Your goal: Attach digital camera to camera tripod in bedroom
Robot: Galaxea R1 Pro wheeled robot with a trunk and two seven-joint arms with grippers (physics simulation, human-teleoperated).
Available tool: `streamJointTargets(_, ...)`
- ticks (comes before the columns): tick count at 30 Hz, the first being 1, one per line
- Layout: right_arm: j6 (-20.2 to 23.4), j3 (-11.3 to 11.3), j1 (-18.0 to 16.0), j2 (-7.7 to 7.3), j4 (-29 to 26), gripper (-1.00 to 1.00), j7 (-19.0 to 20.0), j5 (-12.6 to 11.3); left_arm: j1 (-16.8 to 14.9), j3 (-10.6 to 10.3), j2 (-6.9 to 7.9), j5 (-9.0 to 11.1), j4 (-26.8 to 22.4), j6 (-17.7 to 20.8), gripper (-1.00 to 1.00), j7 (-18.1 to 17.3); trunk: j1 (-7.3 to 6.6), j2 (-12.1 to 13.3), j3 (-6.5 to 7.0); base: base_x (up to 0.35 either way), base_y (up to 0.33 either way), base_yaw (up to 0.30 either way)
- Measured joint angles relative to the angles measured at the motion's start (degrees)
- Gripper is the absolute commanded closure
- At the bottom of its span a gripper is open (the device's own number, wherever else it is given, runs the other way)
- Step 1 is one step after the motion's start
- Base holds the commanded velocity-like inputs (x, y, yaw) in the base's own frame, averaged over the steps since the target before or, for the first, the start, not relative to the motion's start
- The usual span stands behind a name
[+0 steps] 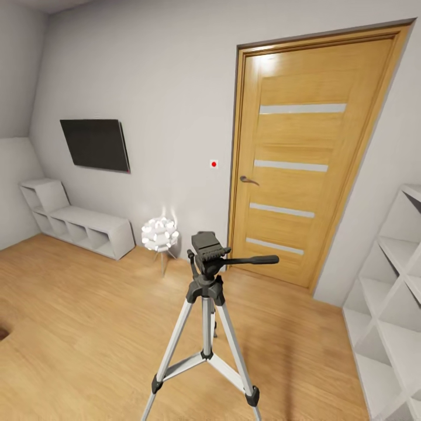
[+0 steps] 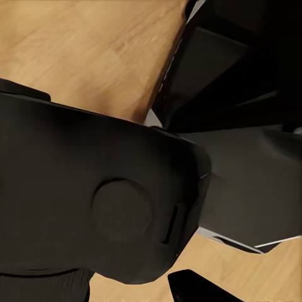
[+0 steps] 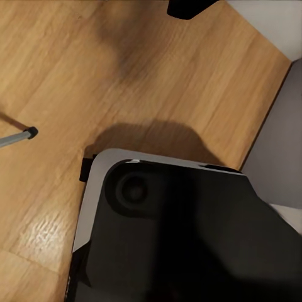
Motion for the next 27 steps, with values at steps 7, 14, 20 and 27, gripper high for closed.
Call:
streamJointTargets(7,0.0,0.0,0.0,-0.01,0.0,-1.0,0.0,0.0,0.0,0.0,0.03,0.0,0.0,0.0,1.0,0.0,0.0,0.0,-0.65,0.0,0.0,0.0)
streamJointTargets(14,0.0,0.0,0.0,-0.01,0.0,-1.0,0.0,0.0,0.0,0.0,0.02,0.0,0.0,0.0,1.0,0.0,0.0,0.0,-1.29,0.0,0.0,0.0)
streamJointTargets(20,0.0,0.0,0.0,0.03,0.0,-1.0,0.0,0.0,0.0,0.0,-0.08,-0.1,0.0,0.0,1.0,0.0,0.03,0.0,-1.85,-0.116,0.0,0.0)
streamJointTargets(27,0.0,0.0,0.0,0.0,0.0,-1.0,0.0,0.0,0.0,0.0,-0.06,0.0,0.0,0.0,1.0,0.0,0.0,0.0,-2.49,-0.05,0.0,0.0)
